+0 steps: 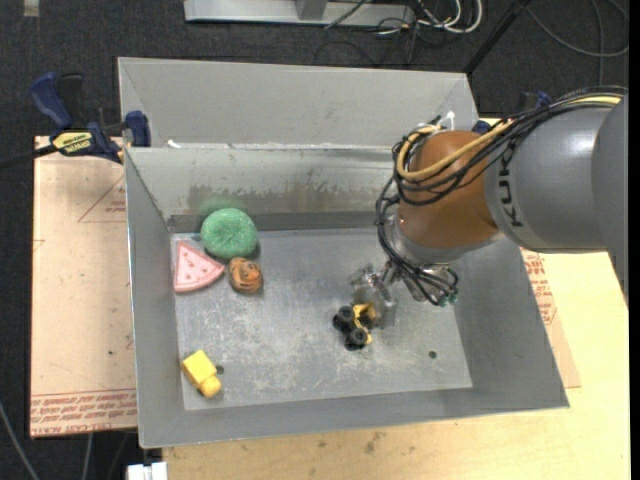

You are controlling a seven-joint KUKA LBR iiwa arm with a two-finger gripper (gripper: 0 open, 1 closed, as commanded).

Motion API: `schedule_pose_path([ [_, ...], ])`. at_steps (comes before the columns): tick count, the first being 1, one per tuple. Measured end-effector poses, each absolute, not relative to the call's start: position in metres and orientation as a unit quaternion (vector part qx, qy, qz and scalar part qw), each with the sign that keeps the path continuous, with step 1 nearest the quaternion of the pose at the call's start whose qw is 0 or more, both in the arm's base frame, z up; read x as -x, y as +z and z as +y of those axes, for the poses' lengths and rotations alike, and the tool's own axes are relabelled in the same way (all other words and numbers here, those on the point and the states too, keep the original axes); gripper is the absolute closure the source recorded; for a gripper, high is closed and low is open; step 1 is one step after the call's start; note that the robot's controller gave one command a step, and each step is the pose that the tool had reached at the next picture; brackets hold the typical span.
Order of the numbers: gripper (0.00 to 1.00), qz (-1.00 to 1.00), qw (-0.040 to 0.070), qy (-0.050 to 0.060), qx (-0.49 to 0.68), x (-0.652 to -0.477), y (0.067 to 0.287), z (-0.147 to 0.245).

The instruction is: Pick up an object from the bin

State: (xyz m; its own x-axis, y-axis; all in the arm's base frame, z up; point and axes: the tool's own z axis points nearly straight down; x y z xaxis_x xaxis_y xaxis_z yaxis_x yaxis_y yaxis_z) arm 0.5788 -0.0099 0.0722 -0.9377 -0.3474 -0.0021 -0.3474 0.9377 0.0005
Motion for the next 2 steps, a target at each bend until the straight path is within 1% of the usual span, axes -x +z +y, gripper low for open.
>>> schedule_pose_path([
  [1,1.00,0.984,0.001,0.000,0.176,-0.579,0.072,-0.010],
  [2,1.00,0.982,-0.002,0.001,0.190,-0.565,0.125,-0.009],
])
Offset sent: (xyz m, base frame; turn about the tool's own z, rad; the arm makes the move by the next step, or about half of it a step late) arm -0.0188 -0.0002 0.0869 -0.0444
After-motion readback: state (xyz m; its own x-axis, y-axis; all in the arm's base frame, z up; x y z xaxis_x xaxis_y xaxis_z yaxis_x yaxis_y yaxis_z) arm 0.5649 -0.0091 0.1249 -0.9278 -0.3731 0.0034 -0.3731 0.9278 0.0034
